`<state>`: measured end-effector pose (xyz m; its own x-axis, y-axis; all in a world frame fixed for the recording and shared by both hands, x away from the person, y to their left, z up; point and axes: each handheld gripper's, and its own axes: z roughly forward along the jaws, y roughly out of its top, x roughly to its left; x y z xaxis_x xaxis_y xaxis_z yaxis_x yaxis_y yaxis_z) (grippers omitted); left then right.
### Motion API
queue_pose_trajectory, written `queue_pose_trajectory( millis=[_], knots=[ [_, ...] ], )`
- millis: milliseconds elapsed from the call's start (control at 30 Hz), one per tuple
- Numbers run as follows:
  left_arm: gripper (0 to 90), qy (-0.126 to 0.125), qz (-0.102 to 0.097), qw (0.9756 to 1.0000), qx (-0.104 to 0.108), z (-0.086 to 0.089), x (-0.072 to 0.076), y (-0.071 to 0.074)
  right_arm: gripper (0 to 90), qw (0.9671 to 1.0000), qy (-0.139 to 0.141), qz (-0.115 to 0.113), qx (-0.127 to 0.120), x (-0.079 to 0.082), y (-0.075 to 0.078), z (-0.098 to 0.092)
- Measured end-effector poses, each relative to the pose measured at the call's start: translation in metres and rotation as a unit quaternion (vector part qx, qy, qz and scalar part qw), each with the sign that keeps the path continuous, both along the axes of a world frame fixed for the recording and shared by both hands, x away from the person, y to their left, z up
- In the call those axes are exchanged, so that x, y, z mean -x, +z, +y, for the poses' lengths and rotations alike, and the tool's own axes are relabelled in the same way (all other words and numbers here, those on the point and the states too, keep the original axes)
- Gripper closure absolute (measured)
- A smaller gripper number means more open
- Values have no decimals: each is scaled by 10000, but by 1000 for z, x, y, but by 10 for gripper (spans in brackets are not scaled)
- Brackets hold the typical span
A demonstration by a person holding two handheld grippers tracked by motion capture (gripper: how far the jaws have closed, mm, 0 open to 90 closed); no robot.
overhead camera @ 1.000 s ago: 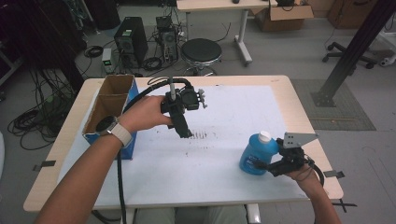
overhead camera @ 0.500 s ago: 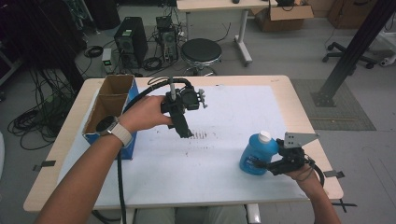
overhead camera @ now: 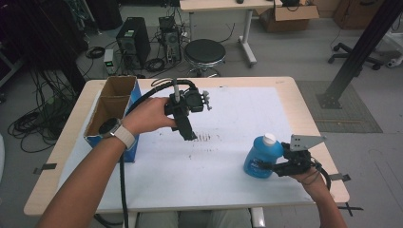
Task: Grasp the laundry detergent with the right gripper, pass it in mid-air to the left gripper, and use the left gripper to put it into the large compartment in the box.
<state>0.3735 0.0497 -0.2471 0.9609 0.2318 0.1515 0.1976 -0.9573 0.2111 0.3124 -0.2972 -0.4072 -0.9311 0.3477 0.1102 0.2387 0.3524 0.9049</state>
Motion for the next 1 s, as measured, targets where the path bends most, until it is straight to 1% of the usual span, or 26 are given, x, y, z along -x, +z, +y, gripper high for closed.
queue_pose_trajectory(
  millis=[433,600,767,867,1000],
  knots=[
    [58,35,-11,10000,34,2,-1,1,431,9999,-14,-104,-16,1,0,0],
    [58,28,-17,10000,37,3,1,2,440,9999,-37,-110,28,1,3,1],
    [59,10,-14,10000,46,4,4,4,442,9999,-7,-117,-64,2,13,0],
    [58,9,-17,10000,65,5,5,7,441,9999,14,-158,65,3,21,2],
    [59,-1,27,10000,85,6,9,10,441,9998,72,-123,133,3,31,4]
  ],
)
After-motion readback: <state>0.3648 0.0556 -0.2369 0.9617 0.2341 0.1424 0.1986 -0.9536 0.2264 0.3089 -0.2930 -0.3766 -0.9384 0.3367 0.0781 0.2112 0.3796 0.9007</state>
